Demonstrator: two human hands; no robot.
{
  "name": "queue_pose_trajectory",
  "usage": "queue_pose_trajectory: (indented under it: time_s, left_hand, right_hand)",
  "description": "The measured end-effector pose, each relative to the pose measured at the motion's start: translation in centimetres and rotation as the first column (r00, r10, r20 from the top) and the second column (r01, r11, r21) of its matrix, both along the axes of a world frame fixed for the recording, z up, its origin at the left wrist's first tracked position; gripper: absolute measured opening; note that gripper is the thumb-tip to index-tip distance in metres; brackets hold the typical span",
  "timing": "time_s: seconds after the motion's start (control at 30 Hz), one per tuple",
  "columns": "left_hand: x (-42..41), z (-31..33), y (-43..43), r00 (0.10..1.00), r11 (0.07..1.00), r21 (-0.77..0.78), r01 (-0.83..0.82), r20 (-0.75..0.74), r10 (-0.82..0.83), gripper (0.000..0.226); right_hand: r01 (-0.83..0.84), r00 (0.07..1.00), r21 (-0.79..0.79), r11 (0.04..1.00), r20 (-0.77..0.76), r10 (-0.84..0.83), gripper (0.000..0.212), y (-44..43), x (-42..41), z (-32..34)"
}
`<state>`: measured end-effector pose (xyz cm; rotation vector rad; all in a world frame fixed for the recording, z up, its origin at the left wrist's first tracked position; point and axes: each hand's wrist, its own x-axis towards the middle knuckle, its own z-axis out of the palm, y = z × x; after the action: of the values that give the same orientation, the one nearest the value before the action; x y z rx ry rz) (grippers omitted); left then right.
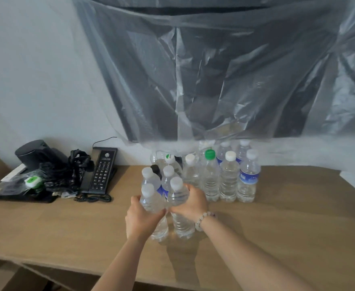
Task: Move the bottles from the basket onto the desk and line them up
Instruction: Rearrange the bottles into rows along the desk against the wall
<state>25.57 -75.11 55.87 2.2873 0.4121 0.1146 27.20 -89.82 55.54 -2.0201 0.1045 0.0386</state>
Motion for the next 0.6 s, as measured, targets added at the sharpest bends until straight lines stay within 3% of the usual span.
queue_pose_trajectory:
  time_s: [0.27, 0.6]
  left_hand:
    - [-0.1, -0.6, -4.0, 0.994, 0.993, -0.041, 0.108, 0.006, -0.107, 0.072]
    - [0.4, -1.5, -7.4, 0.985, 0.982, -0.074, 0.173, -0.001, -0.174, 0.068]
  right_hand:
    - [0.162, 0.986, -0.039, 0.986, -0.044, -0.164, 0.078, -5.2, -0.8, -0.2]
    - [0.279, 0.96, -0.011, 0.96, -0.036, -0.279, 0.065, -8.7, -1.4, -0.8]
